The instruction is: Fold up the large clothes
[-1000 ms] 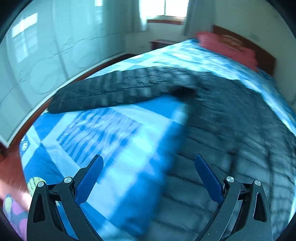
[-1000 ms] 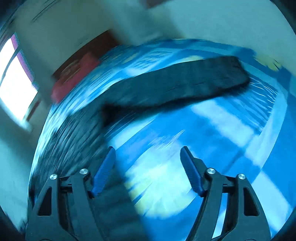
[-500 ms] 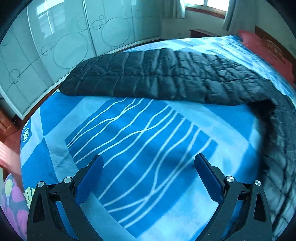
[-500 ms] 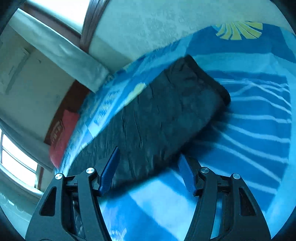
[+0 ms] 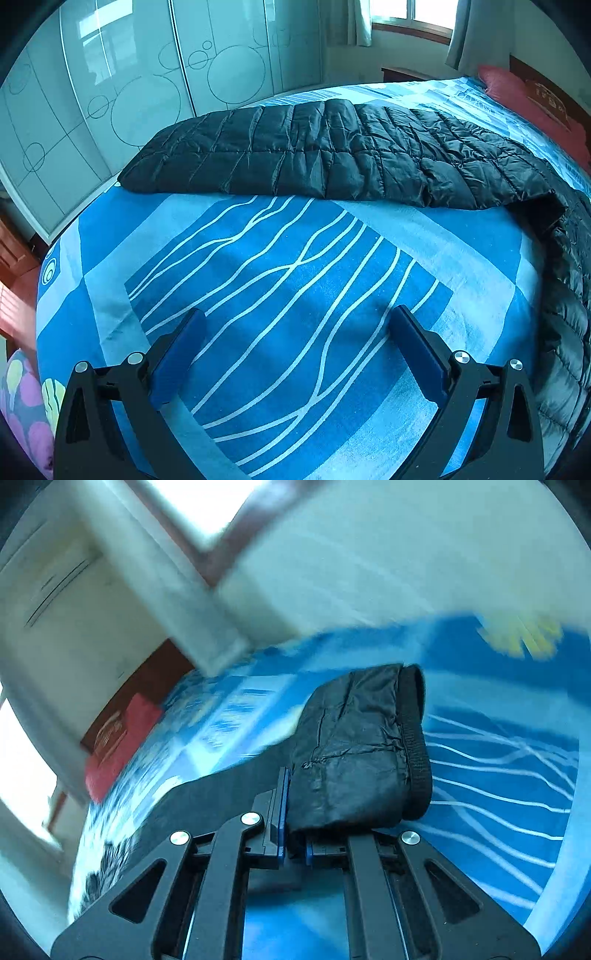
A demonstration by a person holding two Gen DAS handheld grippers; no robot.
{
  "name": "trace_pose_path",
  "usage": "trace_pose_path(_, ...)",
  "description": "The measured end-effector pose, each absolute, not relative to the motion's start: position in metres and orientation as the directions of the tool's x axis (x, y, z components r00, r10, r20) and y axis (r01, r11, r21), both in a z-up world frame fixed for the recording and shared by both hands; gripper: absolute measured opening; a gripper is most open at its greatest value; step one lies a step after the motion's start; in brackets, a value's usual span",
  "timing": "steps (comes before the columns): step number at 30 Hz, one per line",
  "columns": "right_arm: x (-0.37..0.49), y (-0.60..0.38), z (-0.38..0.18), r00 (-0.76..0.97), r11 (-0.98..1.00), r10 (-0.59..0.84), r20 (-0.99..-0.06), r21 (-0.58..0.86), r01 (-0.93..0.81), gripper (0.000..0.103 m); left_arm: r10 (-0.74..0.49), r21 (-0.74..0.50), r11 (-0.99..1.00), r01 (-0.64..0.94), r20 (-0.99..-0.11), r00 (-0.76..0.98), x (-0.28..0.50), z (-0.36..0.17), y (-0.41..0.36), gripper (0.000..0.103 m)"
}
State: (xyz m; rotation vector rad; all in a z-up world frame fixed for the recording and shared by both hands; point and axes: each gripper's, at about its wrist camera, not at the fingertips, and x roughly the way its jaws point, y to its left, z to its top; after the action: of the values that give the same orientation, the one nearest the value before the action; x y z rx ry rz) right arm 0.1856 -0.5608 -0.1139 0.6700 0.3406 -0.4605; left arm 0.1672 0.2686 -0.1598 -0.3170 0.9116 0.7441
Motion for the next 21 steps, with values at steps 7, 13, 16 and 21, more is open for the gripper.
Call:
trace_pose_path(7, 0.252, -0.407, -0.061, 0.909, 0.896, -0.114, -0.402, 0.354, 0.269, 0.007, 0.466, 0.077, 0.709, -0.701, -0.798, 0.383, 0.165, -0.162, 0.263, 0.099)
trace_pose_path(13, 0.308, -0.268, -0.059, 0.894, 0.970, 0.034, -0.447, 0.230, 0.078, 0.007, 0.461, 0.065, 0.708, -0.703, -0.797, 0.391, 0.165, -0.164, 0.263, 0.099)
trace_pose_path(16, 0.334, -0.204, -0.069, 0.867, 0.981, 0.114, -0.484, 0.195, -0.020, 0.007, 0.463, 0.068, 0.708, -0.703, -0.796, 0.389, 0.164, -0.164, 0.263, 0.099)
trace_pose_path(21, 0.357, -0.105, -0.087, 0.812, 0.972, 0.222, -0.540, 0.188, -0.141, 0.007, 0.470, 0.074, 0.706, -0.704, -0.792, 0.389, 0.163, -0.165, 0.262, 0.099)
